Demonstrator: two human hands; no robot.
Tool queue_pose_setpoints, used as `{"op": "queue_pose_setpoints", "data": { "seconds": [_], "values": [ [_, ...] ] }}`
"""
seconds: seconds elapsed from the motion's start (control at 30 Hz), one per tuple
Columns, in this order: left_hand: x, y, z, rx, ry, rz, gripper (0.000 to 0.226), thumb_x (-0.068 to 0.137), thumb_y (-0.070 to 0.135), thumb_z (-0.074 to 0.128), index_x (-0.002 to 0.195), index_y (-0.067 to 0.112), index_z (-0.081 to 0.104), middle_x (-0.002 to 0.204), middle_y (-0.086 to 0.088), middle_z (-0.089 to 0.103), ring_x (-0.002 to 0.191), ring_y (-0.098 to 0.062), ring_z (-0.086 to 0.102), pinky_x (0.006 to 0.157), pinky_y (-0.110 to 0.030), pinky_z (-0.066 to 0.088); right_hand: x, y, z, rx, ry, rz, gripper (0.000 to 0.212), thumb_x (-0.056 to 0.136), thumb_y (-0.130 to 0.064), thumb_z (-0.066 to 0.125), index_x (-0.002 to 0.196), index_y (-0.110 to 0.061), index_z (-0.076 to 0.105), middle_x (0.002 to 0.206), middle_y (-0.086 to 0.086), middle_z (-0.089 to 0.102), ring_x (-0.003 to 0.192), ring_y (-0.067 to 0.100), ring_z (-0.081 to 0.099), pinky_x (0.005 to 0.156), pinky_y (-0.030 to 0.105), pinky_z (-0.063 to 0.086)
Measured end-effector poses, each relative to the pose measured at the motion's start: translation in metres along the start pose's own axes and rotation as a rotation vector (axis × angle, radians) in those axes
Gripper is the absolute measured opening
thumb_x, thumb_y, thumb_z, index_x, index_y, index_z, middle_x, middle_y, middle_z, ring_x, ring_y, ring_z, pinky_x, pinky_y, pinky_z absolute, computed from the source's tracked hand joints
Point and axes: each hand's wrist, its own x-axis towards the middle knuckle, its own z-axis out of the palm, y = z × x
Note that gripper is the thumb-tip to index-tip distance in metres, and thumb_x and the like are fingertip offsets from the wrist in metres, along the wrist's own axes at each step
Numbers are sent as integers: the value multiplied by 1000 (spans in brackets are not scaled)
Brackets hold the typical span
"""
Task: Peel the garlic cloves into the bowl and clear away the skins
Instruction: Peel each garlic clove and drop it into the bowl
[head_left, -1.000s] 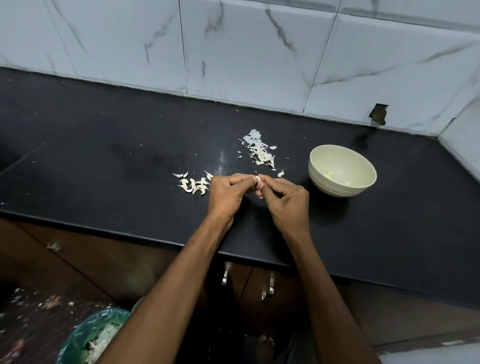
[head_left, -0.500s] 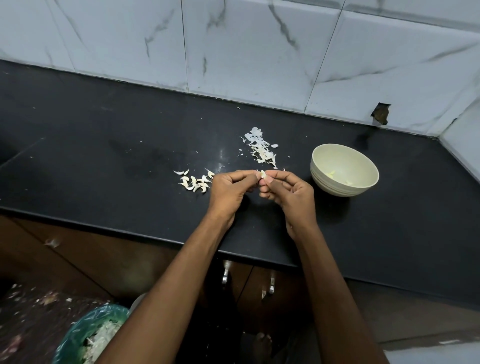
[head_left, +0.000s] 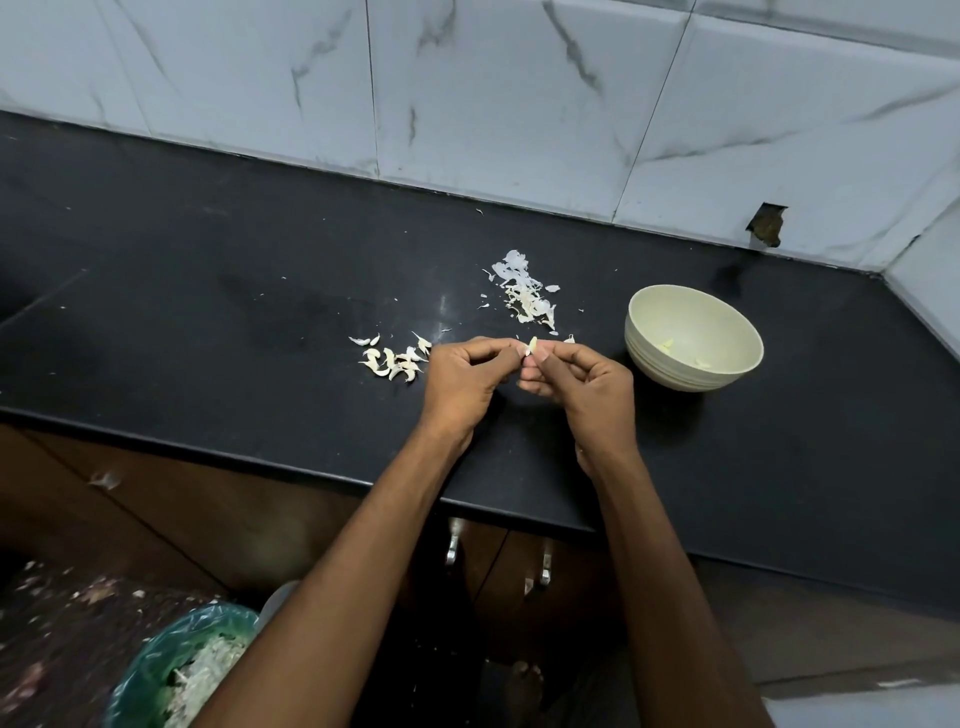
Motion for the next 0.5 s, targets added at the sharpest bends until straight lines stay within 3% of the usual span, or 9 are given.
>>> {"op": "queue_pose_setpoints", "data": {
  "seconds": [0.1,0.27,0.5],
  "values": [
    [0,0,1,-21,13,-10,11,91,-5,71,98,-10,77,96,-18,77,74,-5,69,68,-16,52,-1,-1,-2,24,-18,20,13,96,-4,70,108,-1,74,89,18,77,81,22,74,78,31,63],
    [4,-3,-2,-66,36,-29,7,91,3,74,95,-2,78,89,-13,78,84,-22,69,71,-24,53,-2,-3,-2,61,-31,42,11,95,-2,70,105,-5,75,88,18,77,82,22,75,81,32,63],
    [3,-3,-2,-52,-44,-24,13,91,3,75,101,-6,77,90,-18,77,77,-18,71,73,-26,56,-1,-1,-1,0,-26,27,17,94,2,71,111,3,74,90,19,78,84,22,76,79,29,63]
  ]
}}
